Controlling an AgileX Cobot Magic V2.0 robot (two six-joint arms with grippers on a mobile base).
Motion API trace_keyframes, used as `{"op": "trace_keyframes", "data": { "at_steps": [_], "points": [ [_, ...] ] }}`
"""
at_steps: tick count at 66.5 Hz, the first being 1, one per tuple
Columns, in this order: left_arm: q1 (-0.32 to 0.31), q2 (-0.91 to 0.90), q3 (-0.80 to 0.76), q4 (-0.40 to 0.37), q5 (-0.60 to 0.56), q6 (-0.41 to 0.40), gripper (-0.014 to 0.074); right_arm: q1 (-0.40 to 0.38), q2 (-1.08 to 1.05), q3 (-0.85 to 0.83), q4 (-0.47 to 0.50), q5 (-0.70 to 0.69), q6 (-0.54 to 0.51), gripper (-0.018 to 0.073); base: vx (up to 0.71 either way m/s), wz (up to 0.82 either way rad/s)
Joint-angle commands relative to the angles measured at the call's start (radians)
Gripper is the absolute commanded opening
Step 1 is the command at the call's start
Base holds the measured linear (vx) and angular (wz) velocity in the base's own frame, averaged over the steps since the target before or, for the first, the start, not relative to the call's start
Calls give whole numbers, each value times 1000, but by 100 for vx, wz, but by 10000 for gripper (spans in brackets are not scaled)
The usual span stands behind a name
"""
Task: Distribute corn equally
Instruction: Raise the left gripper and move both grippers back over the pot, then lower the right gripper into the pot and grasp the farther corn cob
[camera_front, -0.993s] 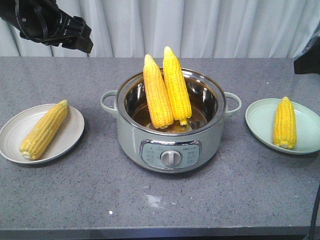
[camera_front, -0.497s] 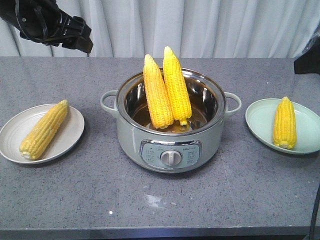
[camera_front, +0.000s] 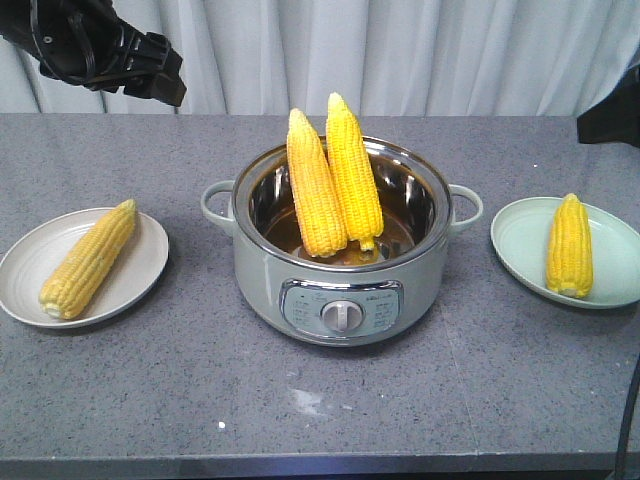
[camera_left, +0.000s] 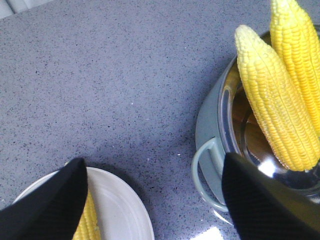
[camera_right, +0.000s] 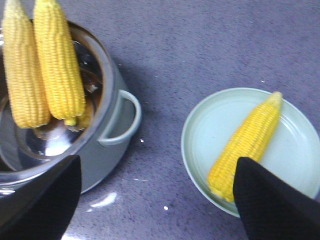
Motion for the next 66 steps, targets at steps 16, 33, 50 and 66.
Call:
{"op": "trace_keyframes", "data": {
  "at_steps": [16, 33, 50, 66],
  "points": [
    [-3, -51, -31, -13, -52, -1, 544, 86, 148, -134, 177, -128, -180, 594, 0, 0],
    [-3, -51, -31, -13, -43, 0, 544, 234, 367, -358, 176, -157, -238, 594, 0, 0],
    [-3, -51, -31, -11, -40, 1, 544, 294, 598, -596, 182, -99, -254, 594, 0, 0],
    [-3, -51, -31, -11, -40, 16, 544, 294, 717, -724, 243, -77, -255, 594, 0, 0]
  ]
}}
